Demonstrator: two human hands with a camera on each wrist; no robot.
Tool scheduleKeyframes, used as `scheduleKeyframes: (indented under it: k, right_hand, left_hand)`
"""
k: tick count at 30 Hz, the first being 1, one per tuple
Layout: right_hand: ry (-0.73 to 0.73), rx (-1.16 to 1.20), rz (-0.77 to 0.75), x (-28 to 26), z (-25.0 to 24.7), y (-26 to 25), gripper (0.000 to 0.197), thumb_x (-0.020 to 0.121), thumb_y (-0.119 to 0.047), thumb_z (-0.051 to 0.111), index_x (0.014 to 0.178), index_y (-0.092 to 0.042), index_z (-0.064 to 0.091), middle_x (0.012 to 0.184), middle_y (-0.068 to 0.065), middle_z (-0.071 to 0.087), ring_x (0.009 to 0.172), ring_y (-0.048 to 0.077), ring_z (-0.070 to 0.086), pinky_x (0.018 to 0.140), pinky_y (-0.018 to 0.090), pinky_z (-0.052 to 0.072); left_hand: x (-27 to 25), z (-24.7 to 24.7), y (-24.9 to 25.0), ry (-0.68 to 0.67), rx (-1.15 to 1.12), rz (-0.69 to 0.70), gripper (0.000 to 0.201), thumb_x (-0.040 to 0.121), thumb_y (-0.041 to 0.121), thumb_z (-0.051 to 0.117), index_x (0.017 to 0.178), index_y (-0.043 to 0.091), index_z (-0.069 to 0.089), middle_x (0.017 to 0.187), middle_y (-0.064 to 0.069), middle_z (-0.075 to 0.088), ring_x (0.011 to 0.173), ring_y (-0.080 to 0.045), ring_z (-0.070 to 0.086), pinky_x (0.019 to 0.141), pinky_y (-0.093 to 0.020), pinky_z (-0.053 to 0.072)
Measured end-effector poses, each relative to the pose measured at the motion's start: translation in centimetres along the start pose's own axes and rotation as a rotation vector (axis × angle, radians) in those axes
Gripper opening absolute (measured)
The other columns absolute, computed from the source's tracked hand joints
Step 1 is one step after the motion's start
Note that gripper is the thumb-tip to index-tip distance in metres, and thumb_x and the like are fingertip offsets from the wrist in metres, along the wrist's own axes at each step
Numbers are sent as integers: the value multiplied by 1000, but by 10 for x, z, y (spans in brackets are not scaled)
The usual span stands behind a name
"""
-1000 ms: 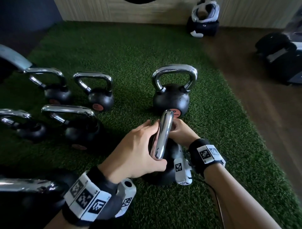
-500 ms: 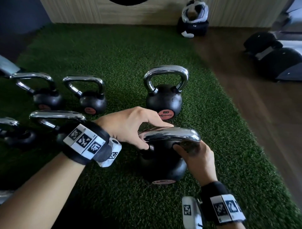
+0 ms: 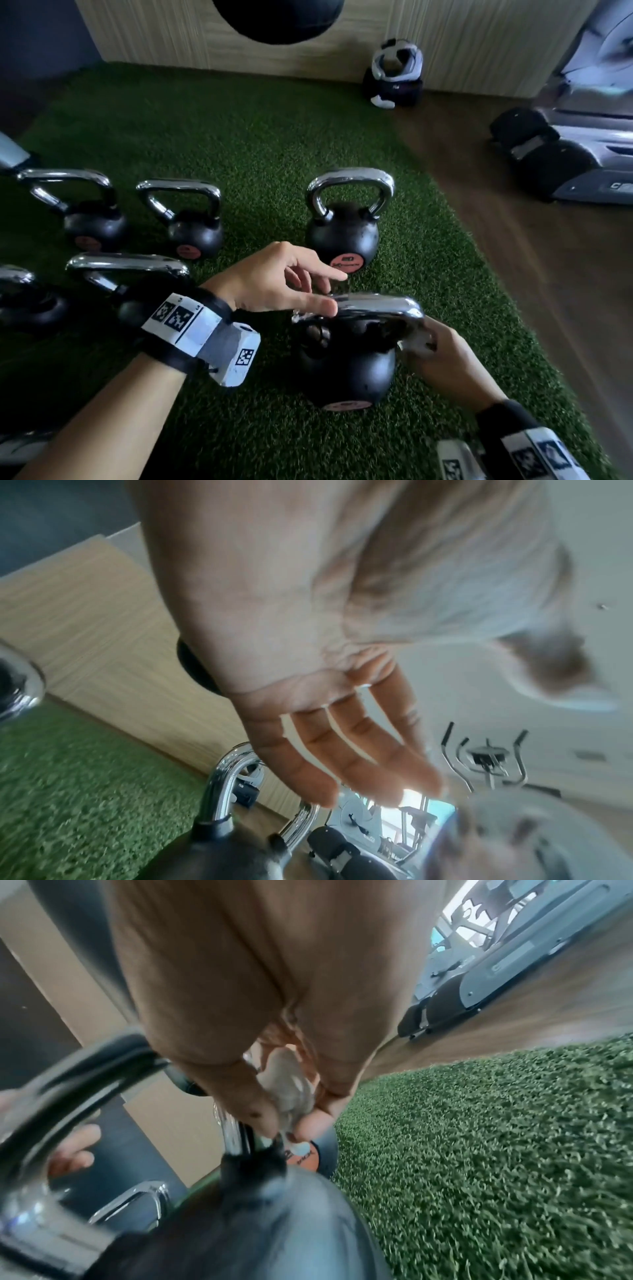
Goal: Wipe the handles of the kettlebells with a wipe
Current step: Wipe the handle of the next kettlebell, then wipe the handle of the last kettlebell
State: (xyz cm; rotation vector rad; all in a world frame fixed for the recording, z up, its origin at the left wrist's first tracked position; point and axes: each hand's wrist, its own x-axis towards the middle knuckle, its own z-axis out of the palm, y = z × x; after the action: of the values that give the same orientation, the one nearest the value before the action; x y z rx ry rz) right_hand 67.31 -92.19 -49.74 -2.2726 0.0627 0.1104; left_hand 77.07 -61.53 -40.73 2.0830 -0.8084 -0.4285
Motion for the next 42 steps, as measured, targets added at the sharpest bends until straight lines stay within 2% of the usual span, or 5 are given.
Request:
scheduleKeyframes:
  k: [9,15,23,33,42]
  right_hand:
    - [37,-238,-122,54,-97,-53,49,78,-17,88,122,-31,71,109,-11,70,98,6,65,77,0,42]
    - [62,-163,-209,115,-143,-104,48,78,-13,89,115,-37,71,110,-14,71,82,-4,64,76,20,54]
    - [118,-140,-228,161,-160,-112,31,80,-12,86,101,-34,78,94,1,74,74,21,73,66,47,63]
    - [387,-139,-308,245,-120,-102,33,84,-23,82,112,-37,73,90,-18,72,78,-10,62,66,4,45]
    - [512,-131,-359,272,-75,-107,22,86,-14,78,106,-23,82,98,-5,69,83,7,62,72,2,41]
  left_hand:
    - [42,-27,-34,215,189,-123,30,88,33,78,118,35,76,104,19,71,90,4,68,88,-24,57]
    - [83,-30,-38,50,507,-136,52,91,26,67,143,24,61,143,3,61,129,-13,58,105,-16,40]
    - [150,-15,-56,-54,746,-52,66,96,23,64,155,5,40,158,-14,44,146,-29,42,122,-35,33]
    - [205,35,-129,11,994,-68,117,92,80,37,159,4,-22,167,-16,-30,157,-30,-22,130,-47,-3]
    - [209,46,-149,133,927,-14,117,81,85,43,164,7,19,172,-14,17,158,-28,21,123,-45,17]
